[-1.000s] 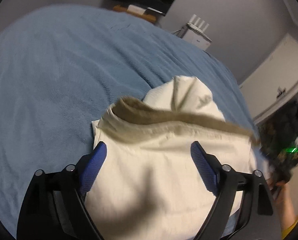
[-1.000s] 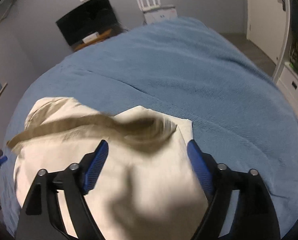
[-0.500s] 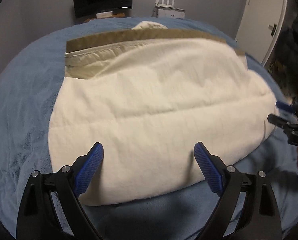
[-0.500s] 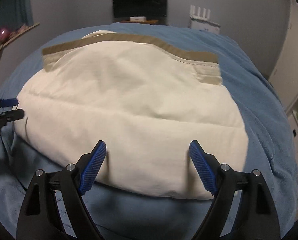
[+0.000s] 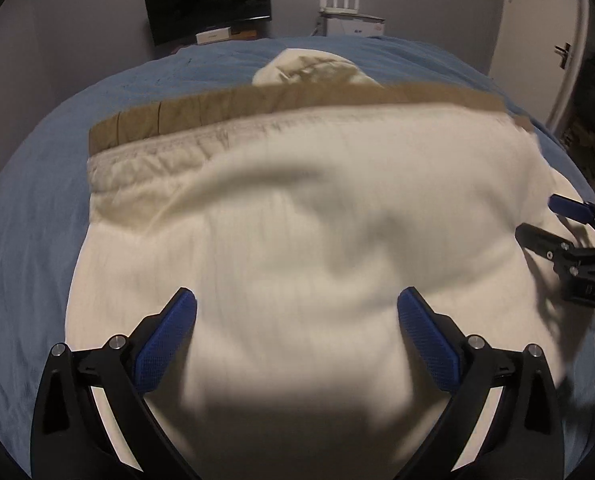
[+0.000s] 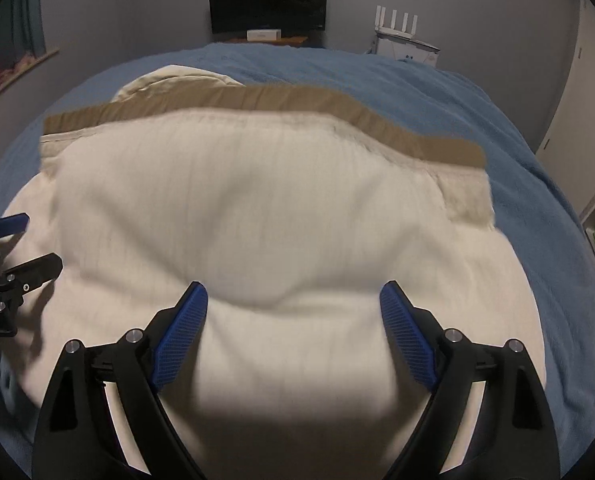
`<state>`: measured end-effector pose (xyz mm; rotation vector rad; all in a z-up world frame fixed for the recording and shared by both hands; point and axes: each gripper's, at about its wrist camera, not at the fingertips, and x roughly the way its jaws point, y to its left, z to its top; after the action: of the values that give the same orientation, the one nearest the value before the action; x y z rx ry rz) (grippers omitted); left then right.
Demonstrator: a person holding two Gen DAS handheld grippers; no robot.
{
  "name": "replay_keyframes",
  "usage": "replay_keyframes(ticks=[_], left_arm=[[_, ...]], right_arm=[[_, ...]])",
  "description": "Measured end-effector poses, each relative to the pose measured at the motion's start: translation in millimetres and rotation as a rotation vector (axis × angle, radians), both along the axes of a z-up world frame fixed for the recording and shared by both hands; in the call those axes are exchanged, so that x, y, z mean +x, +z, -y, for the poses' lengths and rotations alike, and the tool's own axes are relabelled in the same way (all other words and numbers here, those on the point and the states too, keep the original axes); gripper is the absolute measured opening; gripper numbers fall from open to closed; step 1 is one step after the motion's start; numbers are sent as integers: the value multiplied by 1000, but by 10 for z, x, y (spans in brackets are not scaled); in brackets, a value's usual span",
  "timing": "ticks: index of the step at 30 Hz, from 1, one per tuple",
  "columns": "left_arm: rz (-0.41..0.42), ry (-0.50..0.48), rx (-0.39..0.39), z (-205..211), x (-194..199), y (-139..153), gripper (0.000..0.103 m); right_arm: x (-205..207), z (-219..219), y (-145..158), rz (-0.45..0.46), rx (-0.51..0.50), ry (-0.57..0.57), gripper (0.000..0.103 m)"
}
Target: Fold large clothes
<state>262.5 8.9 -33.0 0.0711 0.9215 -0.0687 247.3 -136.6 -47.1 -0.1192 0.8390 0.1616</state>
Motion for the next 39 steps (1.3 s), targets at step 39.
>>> replay_keyframes(ticks=[39], left_arm=[[-230, 80, -50, -367, 1336, -595, 98]], right_arm=[[1165, -311, -612, -215, 13, -71, 89]])
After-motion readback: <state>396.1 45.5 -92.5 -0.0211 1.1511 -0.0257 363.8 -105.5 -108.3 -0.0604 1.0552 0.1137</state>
